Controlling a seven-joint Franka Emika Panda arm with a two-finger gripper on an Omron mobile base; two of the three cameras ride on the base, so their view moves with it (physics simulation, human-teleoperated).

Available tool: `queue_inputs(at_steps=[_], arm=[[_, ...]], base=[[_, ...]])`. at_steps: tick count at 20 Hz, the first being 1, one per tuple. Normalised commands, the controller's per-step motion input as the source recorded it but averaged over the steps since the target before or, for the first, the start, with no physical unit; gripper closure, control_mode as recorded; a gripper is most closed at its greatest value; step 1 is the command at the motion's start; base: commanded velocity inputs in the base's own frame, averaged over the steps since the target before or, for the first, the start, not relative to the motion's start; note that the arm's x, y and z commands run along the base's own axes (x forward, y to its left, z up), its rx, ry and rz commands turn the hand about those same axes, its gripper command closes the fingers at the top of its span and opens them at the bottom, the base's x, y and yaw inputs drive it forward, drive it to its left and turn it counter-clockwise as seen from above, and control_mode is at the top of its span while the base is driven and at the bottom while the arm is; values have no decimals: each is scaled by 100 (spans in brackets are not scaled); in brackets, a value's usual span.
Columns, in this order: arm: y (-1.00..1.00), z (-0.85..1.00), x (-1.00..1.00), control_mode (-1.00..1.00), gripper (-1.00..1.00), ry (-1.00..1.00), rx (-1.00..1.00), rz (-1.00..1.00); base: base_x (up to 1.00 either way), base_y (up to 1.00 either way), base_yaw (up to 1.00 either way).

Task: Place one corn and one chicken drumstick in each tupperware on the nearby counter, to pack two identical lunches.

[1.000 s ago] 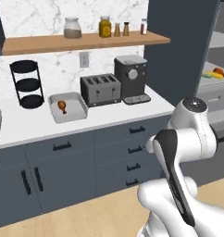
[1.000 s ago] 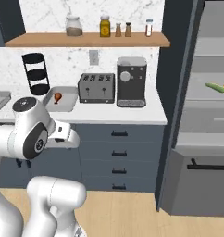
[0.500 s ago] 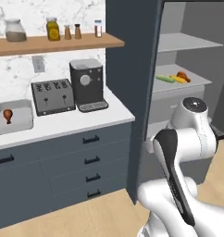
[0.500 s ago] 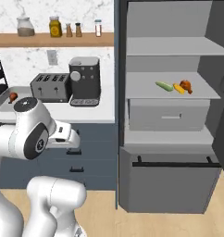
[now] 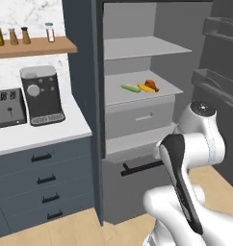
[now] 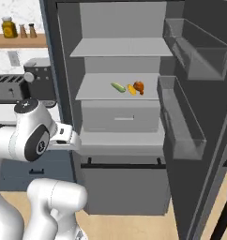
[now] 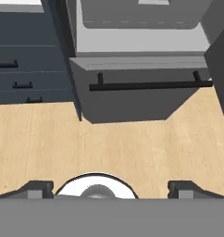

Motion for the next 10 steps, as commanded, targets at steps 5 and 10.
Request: queue_inputs(at_steps=[5, 10], arm=[[0, 0, 0, 100, -100, 0, 0, 0], [0, 0, 0, 100, -100, 0, 0, 0]], base=[[57, -50, 0], [84, -8, 0]])
